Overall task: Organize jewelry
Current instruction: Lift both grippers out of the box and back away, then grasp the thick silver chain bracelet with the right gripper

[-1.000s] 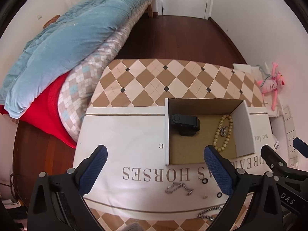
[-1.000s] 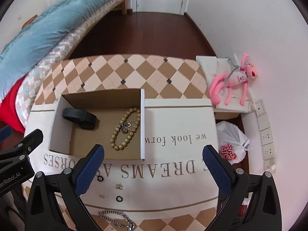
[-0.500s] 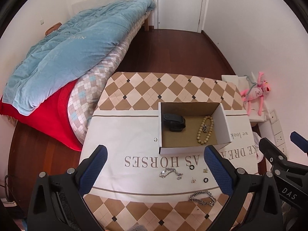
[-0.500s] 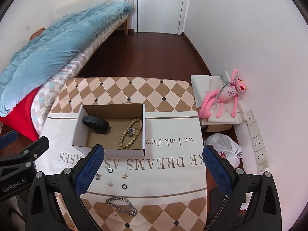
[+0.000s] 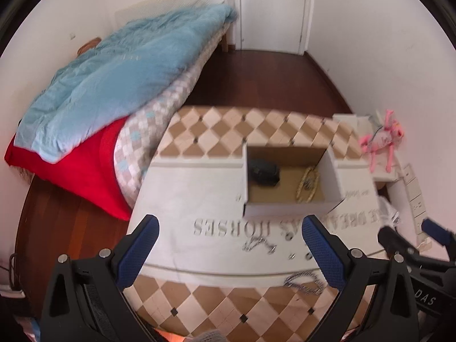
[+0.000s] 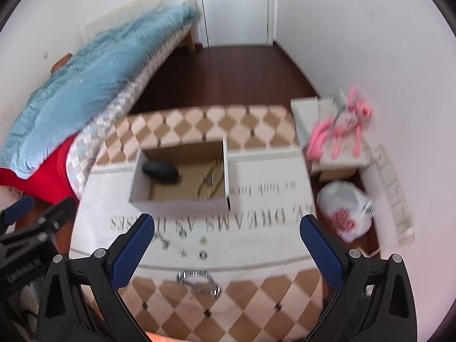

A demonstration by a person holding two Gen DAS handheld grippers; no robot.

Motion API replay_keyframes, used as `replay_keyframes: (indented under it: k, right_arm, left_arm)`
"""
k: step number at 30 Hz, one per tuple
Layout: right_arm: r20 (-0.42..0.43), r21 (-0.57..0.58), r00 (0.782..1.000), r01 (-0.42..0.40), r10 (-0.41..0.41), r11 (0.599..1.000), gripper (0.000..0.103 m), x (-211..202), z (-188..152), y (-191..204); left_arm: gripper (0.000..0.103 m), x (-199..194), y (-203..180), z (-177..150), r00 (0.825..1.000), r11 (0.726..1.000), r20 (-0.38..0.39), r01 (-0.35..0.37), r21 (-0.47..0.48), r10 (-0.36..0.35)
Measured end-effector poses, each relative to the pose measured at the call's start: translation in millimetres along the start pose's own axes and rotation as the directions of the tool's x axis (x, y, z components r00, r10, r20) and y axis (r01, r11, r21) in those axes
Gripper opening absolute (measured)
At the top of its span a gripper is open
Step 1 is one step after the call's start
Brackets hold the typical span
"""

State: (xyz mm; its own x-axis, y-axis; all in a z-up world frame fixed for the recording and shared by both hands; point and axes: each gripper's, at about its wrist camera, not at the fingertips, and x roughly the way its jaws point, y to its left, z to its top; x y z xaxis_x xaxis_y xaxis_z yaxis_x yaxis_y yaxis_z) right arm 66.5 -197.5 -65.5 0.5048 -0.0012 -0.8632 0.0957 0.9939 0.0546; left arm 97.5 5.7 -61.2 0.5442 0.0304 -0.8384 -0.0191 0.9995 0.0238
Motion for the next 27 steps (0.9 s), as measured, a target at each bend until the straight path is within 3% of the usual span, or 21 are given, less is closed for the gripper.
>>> replay_keyframes:
  k: [4, 8, 11, 14, 15, 17, 19, 21, 25, 27]
  right_arm:
    - [-0.135, 0.037, 0.99, -0.037, 0.042, 0.999, 0.102, 47, -42, -7]
    - [-0.224, 0.047, 0.973, -0.05, 0.059, 0.998, 0.078, 92, -77, -7]
    - [-0.257, 0.031, 0.965, -0.043, 0.049, 0.999, 0.075, 116, -94, -3]
    - [-0.312, 0.004, 0.949, -0.041, 0.04, 0.999, 0.061, 139, -106, 5]
    - [-0.273, -0.029, 0.962, -0.027, 0.018, 0.999, 0.057, 137, -108, 10]
    - [-0.259, -0.091, 0.965, 0.005, -0.028, 0.996, 0.054, 137, -113, 20]
    - [-0.227, -0.119, 0.973, 0.006, -0.033, 0.993, 0.044, 134, -118, 26]
    - [-0.207, -0.145, 0.978, 0.009, -0.039, 0.989, 0.01, 131, -121, 30]
    - [-0.185, -0.11, 0.982, 0.014, -0.035, 0.994, 0.008, 129, -124, 22]
    - [-0.162, -0.037, 0.986, 0.027, -0.032, 0.999, 0.008, 126, -117, 3]
  left_arm:
    - [0.103, 36, 7, -33, 0.995, 1.0, -0.095, -0.017, -0.004, 0.016]
    - [0.103, 71, 9, -68, 0.981, 0.999, -0.188, -0.05, 0.005, 0.05]
    - [0.103, 89, 12, -89, 0.967, 0.998, -0.245, -0.067, 0.006, 0.066]
    - [0.103, 100, 13, -101, 0.958, 0.997, -0.275, -0.074, 0.015, 0.076]
    - [0.103, 103, 13, -105, 0.956, 0.997, -0.282, -0.079, 0.018, 0.081]
    - [0.103, 105, 13, -107, 0.954, 0.997, -0.289, -0.075, 0.018, 0.077]
    - [0.103, 108, 12, -108, 0.953, 0.997, -0.293, -0.073, 0.017, 0.075]
    - [0.102, 111, 10, -109, 0.951, 0.998, -0.301, -0.061, 0.024, 0.066]
    - [0.102, 119, 6, -105, 0.953, 0.998, -0.298, -0.042, 0.045, 0.054]
    - [0.102, 123, 4, -101, 0.954, 0.998, -0.296, -0.023, 0.056, 0.038]
